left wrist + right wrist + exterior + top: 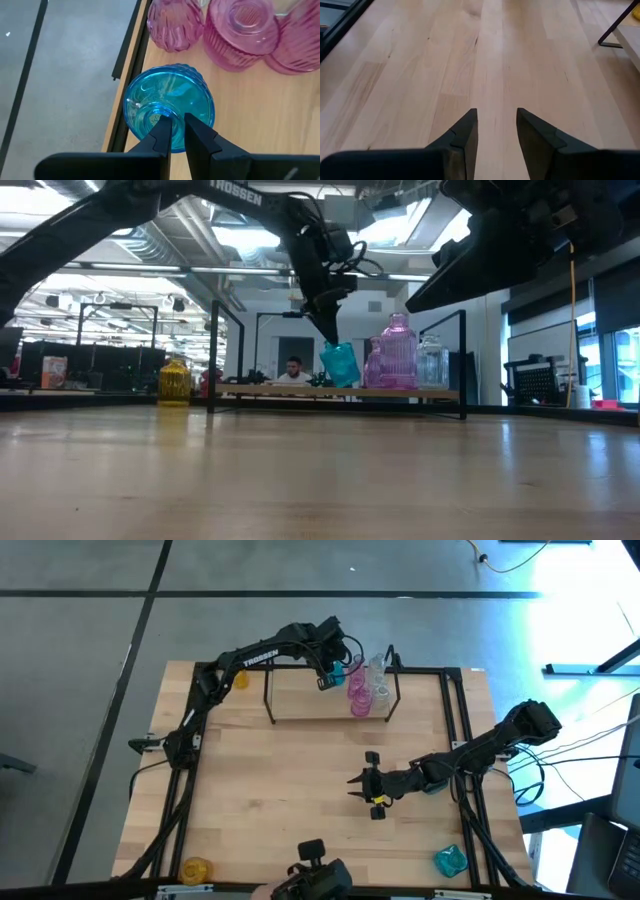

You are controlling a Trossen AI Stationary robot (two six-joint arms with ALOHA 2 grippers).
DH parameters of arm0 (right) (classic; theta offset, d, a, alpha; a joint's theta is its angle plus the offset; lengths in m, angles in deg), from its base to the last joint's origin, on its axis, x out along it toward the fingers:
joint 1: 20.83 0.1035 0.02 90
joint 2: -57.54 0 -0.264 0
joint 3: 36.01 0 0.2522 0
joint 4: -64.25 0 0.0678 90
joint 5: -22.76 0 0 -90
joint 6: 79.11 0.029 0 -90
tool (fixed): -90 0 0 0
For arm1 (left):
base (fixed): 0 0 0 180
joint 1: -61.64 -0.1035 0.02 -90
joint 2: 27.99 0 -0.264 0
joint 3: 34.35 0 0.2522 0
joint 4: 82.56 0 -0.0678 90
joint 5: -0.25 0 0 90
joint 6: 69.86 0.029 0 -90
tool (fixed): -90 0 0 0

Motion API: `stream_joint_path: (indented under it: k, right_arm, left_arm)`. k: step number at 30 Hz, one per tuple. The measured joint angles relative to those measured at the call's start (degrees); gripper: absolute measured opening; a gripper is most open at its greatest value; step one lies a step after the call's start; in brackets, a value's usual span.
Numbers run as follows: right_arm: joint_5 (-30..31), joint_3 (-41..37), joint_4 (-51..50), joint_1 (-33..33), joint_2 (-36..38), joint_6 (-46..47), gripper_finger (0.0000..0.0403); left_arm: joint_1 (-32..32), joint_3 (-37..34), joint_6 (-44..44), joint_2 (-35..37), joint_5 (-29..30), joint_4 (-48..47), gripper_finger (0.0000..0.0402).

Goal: Sort vases onto shelf
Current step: Put the top left blue vase to the left side of the top violet vase on the shelf

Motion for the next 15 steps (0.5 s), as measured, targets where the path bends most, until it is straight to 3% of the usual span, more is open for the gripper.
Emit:
stream_joint_path:
  k: [10, 15]
  right_arm:
    - [0.31, 0.00, -0.30, 0.00, 0.00, -0.38, 0.0120]
    - [0.32, 0.00, -0.31, 0.00, 0.00, -0.40, 0.0120]
  left_arm:
    - [0.28, 0.00, 0.15, 0.07, -0.03, 0.03, 0.0030]
    - [0.28, 0.00, 0.12, 0.07, 0.00, 0.60, 0.0058]
